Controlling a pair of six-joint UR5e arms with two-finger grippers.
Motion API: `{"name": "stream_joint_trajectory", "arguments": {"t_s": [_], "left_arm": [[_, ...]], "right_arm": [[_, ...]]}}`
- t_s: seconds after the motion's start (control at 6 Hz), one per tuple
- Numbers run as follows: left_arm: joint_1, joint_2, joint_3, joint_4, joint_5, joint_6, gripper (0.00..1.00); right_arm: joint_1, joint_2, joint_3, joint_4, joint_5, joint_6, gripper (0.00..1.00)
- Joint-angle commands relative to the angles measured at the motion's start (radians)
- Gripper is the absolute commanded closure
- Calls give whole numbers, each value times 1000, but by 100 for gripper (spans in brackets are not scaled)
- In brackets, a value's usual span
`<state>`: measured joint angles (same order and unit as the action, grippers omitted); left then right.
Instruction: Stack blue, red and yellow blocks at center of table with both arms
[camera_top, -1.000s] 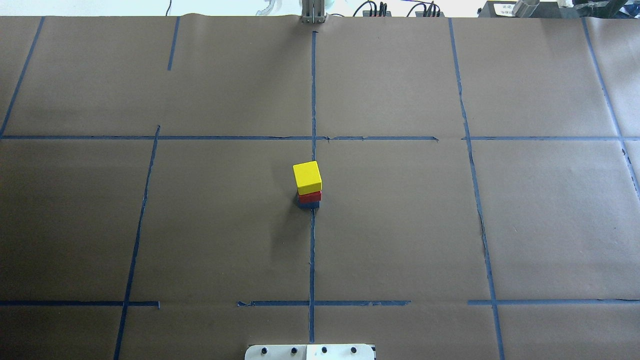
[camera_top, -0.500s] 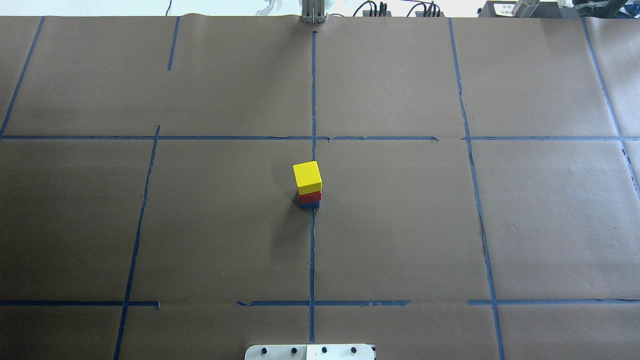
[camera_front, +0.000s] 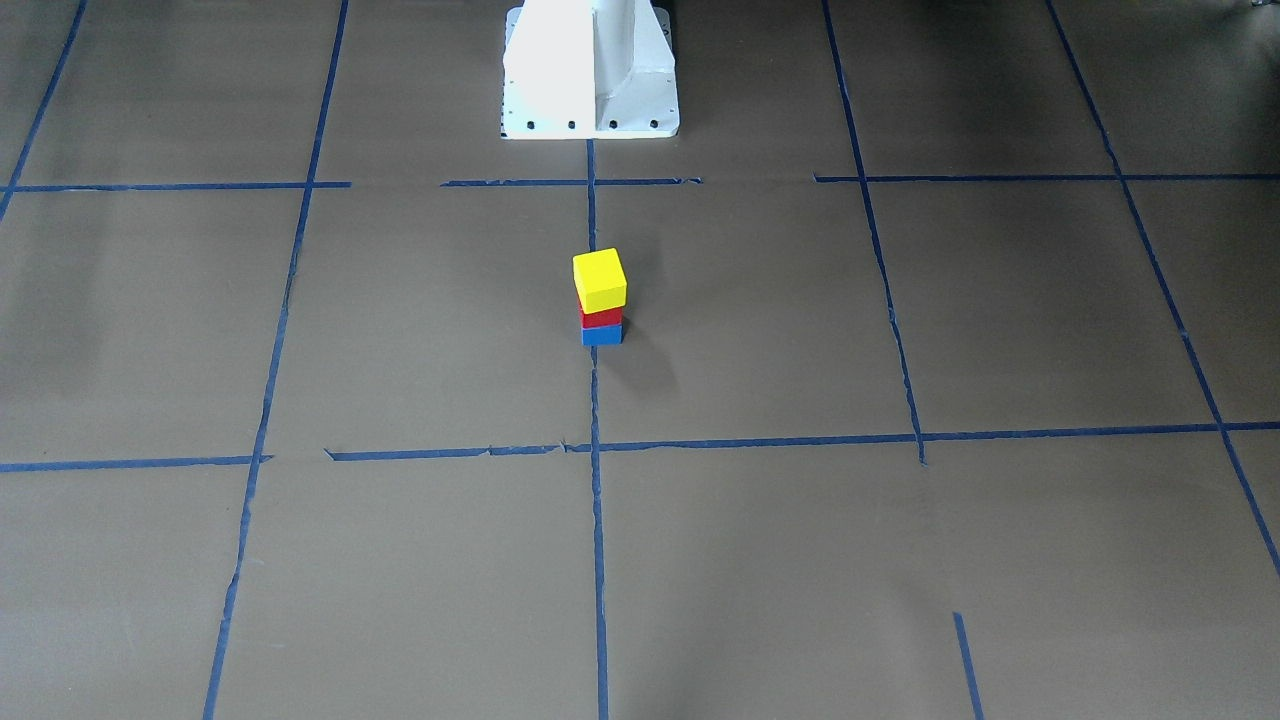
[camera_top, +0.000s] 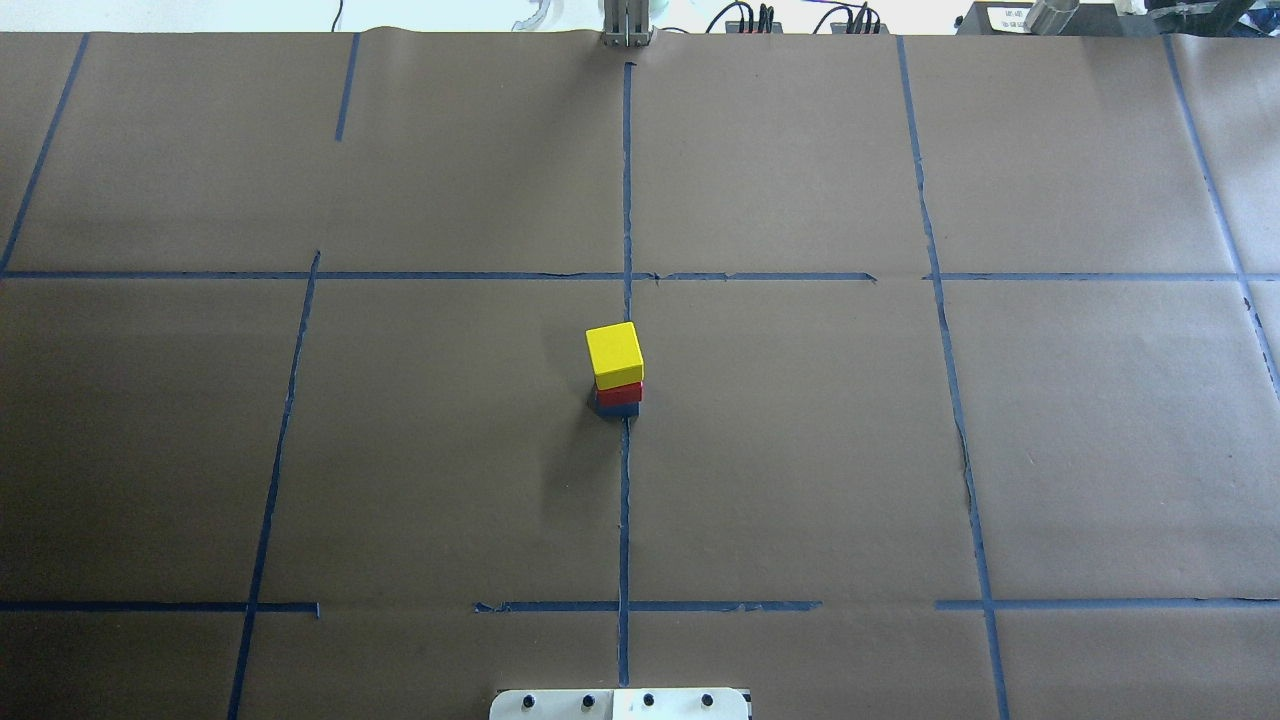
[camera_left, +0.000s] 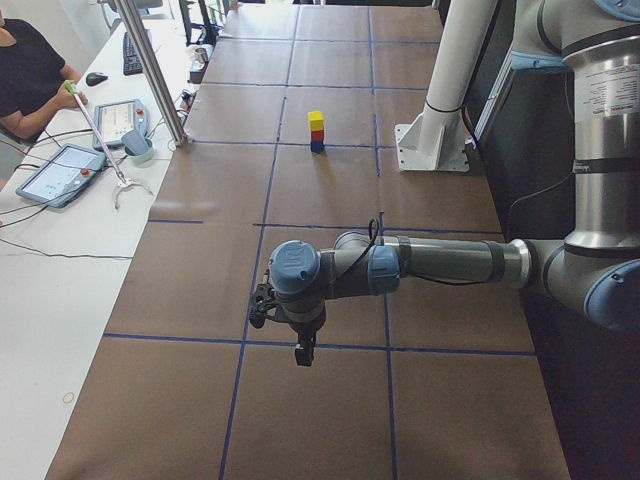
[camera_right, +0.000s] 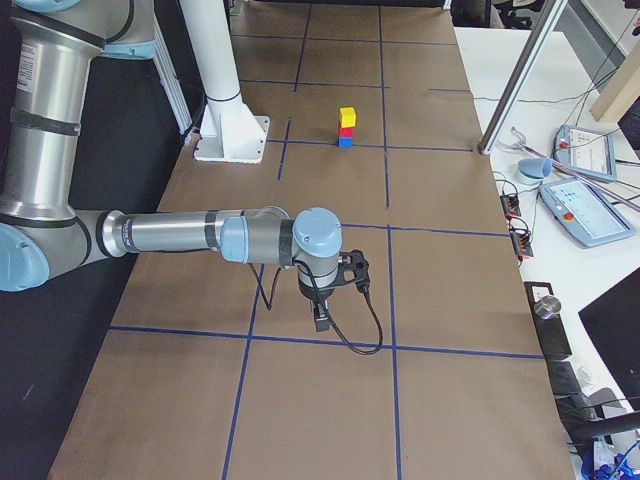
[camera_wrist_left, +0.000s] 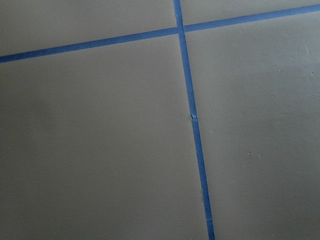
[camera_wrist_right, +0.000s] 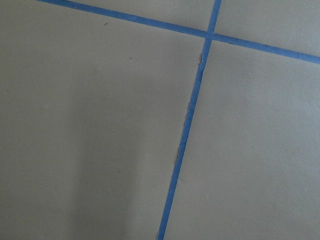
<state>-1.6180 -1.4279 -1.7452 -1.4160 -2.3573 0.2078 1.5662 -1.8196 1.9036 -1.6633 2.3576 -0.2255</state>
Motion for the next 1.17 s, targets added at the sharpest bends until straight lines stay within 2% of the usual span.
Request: {"name": "stream_joint_trajectory", "arguments": {"t_s": [0.0, 1.0], "left_arm": [[1, -2, 7, -6, 1, -7, 0], [4, 0, 35, -14, -2, 2, 0]], "right_arm": [[0, -6, -9, 5, 8, 0, 0], [0, 8, -15, 0, 12, 1, 0]]}}
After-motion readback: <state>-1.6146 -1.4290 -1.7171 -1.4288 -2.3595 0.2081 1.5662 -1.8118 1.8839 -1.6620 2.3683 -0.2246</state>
